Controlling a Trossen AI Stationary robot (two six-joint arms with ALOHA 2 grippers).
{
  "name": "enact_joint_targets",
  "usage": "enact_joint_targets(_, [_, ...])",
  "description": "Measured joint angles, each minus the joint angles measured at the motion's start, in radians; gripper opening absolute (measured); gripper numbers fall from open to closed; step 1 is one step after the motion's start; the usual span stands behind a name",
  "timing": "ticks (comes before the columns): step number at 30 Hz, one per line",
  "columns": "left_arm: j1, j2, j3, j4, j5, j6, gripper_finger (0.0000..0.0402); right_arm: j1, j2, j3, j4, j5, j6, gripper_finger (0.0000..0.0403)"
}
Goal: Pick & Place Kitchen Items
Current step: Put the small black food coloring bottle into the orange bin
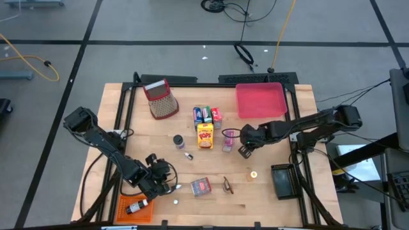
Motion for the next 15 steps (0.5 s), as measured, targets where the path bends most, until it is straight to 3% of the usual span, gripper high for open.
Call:
enact_joint_targets(7, [0.000,0.000,0.000,0.122,-0.055,0.078,0.0063,0.000,-0.184,0.000,0.020,0.022,-0.083,0.0044])
enact_joint_targets(15, [0.013,0.000,0.000,0.315,-0.188,0.237,0.0063,0.058,-0.318,0.001,0.276,0.019,-0.258,0.0044])
